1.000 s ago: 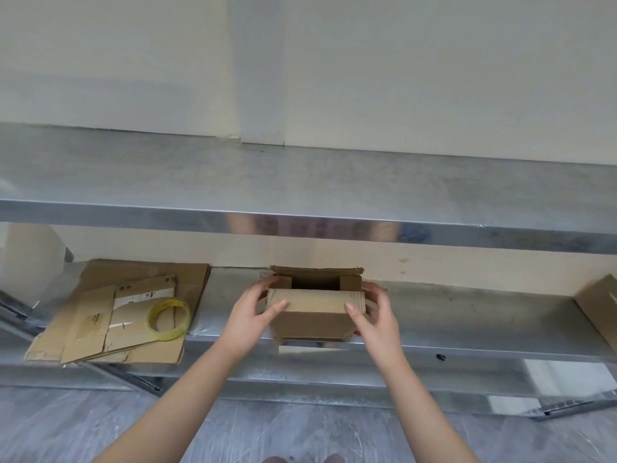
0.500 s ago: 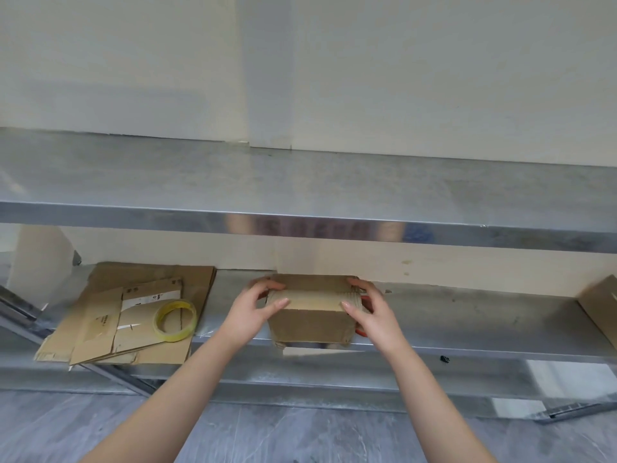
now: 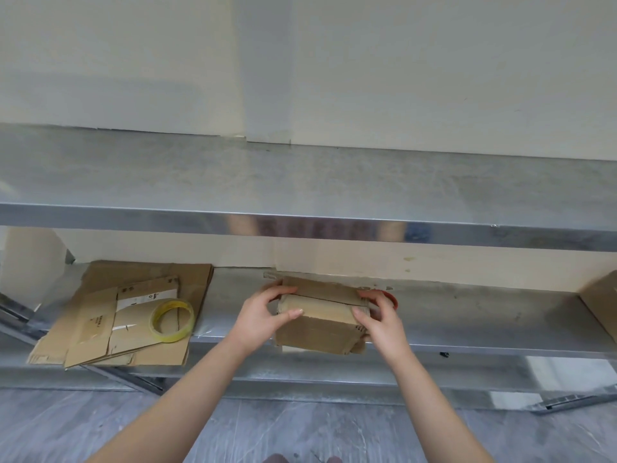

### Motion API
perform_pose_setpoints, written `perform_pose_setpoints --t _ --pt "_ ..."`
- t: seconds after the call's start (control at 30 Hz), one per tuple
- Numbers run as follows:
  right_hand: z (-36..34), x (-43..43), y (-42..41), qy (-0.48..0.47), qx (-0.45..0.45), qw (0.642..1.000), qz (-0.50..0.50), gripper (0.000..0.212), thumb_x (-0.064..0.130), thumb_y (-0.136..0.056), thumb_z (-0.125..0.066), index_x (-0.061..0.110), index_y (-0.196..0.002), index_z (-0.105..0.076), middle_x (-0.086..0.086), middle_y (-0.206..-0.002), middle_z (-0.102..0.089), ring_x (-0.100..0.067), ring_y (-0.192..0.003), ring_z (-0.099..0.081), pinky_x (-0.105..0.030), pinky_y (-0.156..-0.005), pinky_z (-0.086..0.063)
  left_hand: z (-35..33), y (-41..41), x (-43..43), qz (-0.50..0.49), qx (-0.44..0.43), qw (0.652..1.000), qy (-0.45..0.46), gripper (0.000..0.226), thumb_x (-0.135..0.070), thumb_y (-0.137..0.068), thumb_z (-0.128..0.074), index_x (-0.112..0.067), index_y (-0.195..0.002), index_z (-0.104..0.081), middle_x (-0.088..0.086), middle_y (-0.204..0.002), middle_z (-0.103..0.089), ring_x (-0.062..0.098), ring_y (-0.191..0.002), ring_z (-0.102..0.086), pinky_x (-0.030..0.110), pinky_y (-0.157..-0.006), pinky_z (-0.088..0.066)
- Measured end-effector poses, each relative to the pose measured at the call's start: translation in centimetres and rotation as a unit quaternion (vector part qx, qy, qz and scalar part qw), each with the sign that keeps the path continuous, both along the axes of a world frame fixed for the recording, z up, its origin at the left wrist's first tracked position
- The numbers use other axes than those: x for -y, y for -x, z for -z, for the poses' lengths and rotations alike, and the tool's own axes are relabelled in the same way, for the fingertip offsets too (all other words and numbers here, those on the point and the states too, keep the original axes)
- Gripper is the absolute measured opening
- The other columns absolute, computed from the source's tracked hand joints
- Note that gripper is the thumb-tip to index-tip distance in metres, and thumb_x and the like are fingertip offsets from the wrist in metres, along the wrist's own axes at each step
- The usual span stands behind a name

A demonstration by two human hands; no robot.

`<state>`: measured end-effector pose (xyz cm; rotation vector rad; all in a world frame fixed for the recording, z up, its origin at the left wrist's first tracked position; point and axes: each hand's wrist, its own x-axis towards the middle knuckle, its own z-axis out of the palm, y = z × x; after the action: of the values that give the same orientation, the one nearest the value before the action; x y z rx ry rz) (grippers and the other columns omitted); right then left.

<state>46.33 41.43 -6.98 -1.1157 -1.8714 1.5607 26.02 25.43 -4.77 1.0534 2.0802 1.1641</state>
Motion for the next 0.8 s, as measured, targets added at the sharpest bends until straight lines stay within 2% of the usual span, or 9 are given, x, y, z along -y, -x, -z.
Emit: perform_pose_setpoints --t 0.07,0.17,0.23,0.27,0.4,0.5,0.63,0.7,0.8 --pt "0.1 -0.1 -0.6 -0.002 -0.006 1.000 0.005 0.027 0.020 -0.090 -0.068 0.032 -0.114 -0.061 0.021 -0.119 -0.058 -0.016 -0.119 -0.056 -0.041 -0.103 -0.047 0.2 -0.3 -0.9 -0.002 0.011 1.000 0.001 0.042 -0.042 -0.075 -0.079 -0.043 -0.114 -0.063 -0.020 -0.123 -0.055 -0.007 -0.111 -0.050 0.001 -0.090 -0.033" --pt "-0.5 -1.5 -0.9 -0.045 0.006 0.999 0.022 0.028 0.020 -0.091 -0.067 0.039 -0.110 -0.059 0.014 -0.118 -0.063 -0.014 -0.111 -0.059 -0.023 -0.092 -0.046 0.4 -0.7 -2.3 0.005 0.037 0.999 0.001 0.042 -0.043 -0.077 -0.077 -0.046 -0.115 -0.061 -0.024 -0.121 -0.053 -0.009 -0.108 -0.050 0.006 -0.092 -0.036" --pt "-0.6 -2.6 -1.2 -0.049 0.026 0.998 0.020 0.027 0.021 -0.092 -0.066 0.034 -0.114 -0.059 0.008 -0.120 -0.062 -0.017 -0.110 -0.059 -0.024 -0.091 -0.044 0.6 -1.0 -3.0 0.019 0.041 0.999 0.007 0.041 -0.043 -0.078 -0.076 -0.049 -0.114 -0.059 -0.026 -0.122 -0.051 -0.006 -0.111 -0.049 0.004 -0.089 -0.034" --pt "-0.5 -2.9 -1.2 -0.046 0.036 0.998 0.015 0.028 0.021 -0.092 -0.066 0.031 -0.116 -0.059 0.009 -0.121 -0.062 -0.018 -0.111 -0.059 -0.025 -0.092 -0.044 0.8 -1.1 -3.3 0.021 0.040 0.999 0.009 0.040 -0.043 -0.078 -0.076 -0.050 -0.113 -0.059 -0.024 -0.123 -0.050 -0.003 -0.112 -0.049 0.005 -0.090 -0.034" --pt "0.3 -2.3 -0.5 -0.039 0.020 0.999 0.029 0.029 0.018 -0.091 -0.067 0.028 -0.118 -0.059 0.006 -0.123 -0.060 -0.015 -0.112 -0.057 -0.004 -0.082 -0.038 1.5 -0.4 -3.2 0.022 0.044 0.999 0.012 0.037 -0.043 -0.078 -0.076 -0.052 -0.110 -0.058 -0.018 -0.132 -0.048 0.001 -0.116 -0.049 0.019 -0.099 -0.037" --pt "0.6 -2.2 0.3 -0.026 0.002 0.999 0.040 0.030 0.022 -0.092 -0.066 0.036 -0.117 -0.056 0.012 -0.122 -0.059 -0.011 -0.114 -0.055 -0.014 -0.091 -0.039 2.2 0.0 -3.0 0.024 0.045 0.999 0.016 0.037 -0.042 -0.079 -0.075 -0.049 -0.113 -0.060 -0.017 -0.137 -0.045 0.003 -0.123 -0.046 0.025 -0.108 -0.035" --pt "0.4 -3.4 0.8 -0.024 0.022 0.999 0.032 0.030 0.029 -0.093 -0.064 0.036 -0.120 -0.056 0.026 -0.117 -0.055 -0.014 -0.113 -0.058 -0.020 -0.088 -0.042 1.8 0.2 -3.9 0.017 0.018 1.000 0.010 0.045 -0.039 -0.082 -0.073 -0.043 -0.124 -0.055 -0.015 -0.136 -0.044 0.004 -0.125 -0.044 0.024 -0.108 -0.034" --pt "0.4 -3.7 0.5 -0.049 0.050 0.997 0.017 0.033 0.032 -0.093 -0.064 0.034 -0.125 -0.057 0.019 -0.122 -0.057 -0.015 -0.113 -0.058 -0.020 -0.088 -0.043 1.6 0.1 -4.2 0.025 -0.003 1.000 0.019 0.054 -0.037 -0.084 -0.071 -0.038 -0.133 -0.049 -0.015 -0.146 -0.034 0.003 -0.133 -0.035 0.024 -0.110 -0.029" --pt "0.6 -3.3 -0.4 -0.145 0.109 0.983 -0.024 0.044 0.037 -0.094 -0.060 0.028 -0.136 -0.053 0.005 -0.135 -0.055 -0.014 -0.120 -0.053 -0.025 -0.095 -0.044 1.7 0.1 -4.1 0.059 -0.068 0.995 0.048 0.056 -0.042 -0.088 -0.065 -0.037 -0.140 -0.044 -0.021 -0.151 -0.023 0.004 -0.140 -0.021 0.025 -0.114 -0.021"
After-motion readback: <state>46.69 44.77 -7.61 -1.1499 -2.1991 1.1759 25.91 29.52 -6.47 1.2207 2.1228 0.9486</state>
